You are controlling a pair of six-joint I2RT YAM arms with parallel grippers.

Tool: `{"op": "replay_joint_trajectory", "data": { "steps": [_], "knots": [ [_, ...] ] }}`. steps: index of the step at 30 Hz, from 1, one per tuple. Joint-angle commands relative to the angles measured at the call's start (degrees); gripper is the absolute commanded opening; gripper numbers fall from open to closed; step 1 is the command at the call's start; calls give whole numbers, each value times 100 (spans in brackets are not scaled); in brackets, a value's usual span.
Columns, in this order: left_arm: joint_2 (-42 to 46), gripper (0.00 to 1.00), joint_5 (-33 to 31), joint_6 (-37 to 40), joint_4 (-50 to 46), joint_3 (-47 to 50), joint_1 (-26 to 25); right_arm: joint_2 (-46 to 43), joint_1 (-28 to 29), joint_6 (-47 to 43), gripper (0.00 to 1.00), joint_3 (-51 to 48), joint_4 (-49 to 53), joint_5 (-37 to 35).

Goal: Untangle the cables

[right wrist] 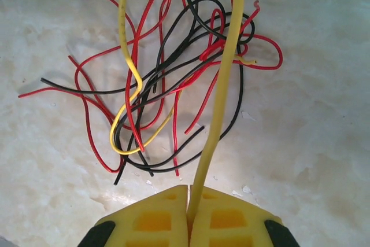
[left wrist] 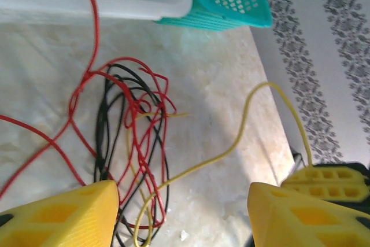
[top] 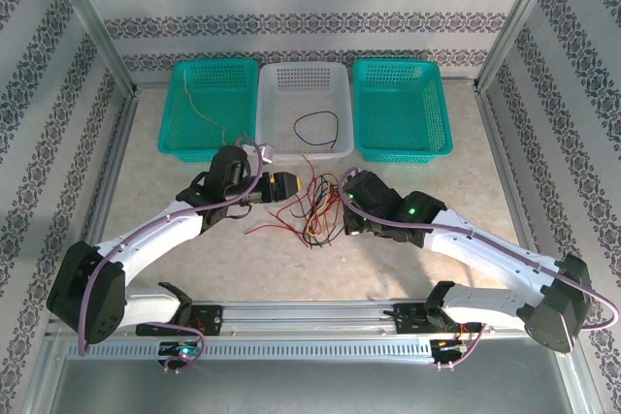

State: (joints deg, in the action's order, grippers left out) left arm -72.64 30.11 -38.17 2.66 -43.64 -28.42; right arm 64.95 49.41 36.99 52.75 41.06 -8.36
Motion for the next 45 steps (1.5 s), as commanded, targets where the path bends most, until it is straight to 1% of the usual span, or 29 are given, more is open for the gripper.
{"op": "replay_joint_trajectory", "data": {
  "steps": [1, 2, 4, 5, 7, 9, 10, 12, 14, 16, 18, 20, 22, 24, 29, 33, 36, 37, 39, 44, 45],
  "knots": [
    [26, 62, -567, 477, -417, -447, -32, 0, 88, 11, 15, -124, 468, -260],
    [-51, 62, -570, 523, -449, -558, -32, 0, 106, 48, 22, -113, 557, -372],
    [-248, 60, -551, 565, -532, -753, -32, -32, 122, 147, 41, -4, 786, -658],
    [-313, 60, -567, 574, -532, -798, -32, -71, 117, 167, 47, 49, 843, -744],
    [-410, 62, -666, 589, -436, -803, -32, -180, 120, 143, 54, 146, 835, -822],
    [-505, 65, -945, 634, -423, -919, -24, -277, 110, 125, 58, 204, 768, -860],
    [-603, 65, -1056, 634, -440, -1044, -10, -303, 113, 115, 58, 254, 737, -860],
    [-891, 64, -1042, 618, -486, -1376, 7, -298, 107, 106, 59, 365, 696, -852],
    [-1277, 59, -877, 603, -622, -1770, 11, -273, 111, 102, 57, 462, 642, -804],
    [-1626, 53, -583, 480, -595, -1981, 12, -270, 121, 140, 56, 526, 557, -799],
    [-1782, 52, -423, 370, -312, -1898, -28, -292, 129, 173, 56, 542, 476, -812],
    [-1868, 52, -538, 342, -98, -1727, -90, -341, 121, 215, 56, 514, 410, -842],
    [-2004, 51, -665, 312, -100, -1729, -111, -385, 116, 238, 56, 456, 304, -798],
    [-2127, 50, -764, 272, -234, -1879, -111, -395, 122, 227, 56, 429, 262, -773],
    [-2351, 49, -982, 152, -337, -2158, -113, -394, 118, 279, 52, 368, 289, -711],
    [-2669, 48, -1055, 153, -543, -2454, -111, -567, 121, 369, 51, 237, 280, -750],
    [-2867, 43, -998, 102, -537, -2607, -111, -687, 122, 388, 42, 201, 280, -740],
    [-2909, 41, -994, 83, -542, -2645, -111, -732, 117, 388, 41, 200, 280, -726],
    [-2951, 38, -1014, 56, -600, -2668, -111, -822, 122, 396, 39, 192, 305, -750],
    [-2890, 38, -1039, 68, -642, -2601, -139, -1013, 94, 398, 38, 183, 337, -849],
    [-2889, 37, -1040, 89, -650, -2589, -145, -1023, 89, 392, 37, 191, 325, -839]
  ]
}}
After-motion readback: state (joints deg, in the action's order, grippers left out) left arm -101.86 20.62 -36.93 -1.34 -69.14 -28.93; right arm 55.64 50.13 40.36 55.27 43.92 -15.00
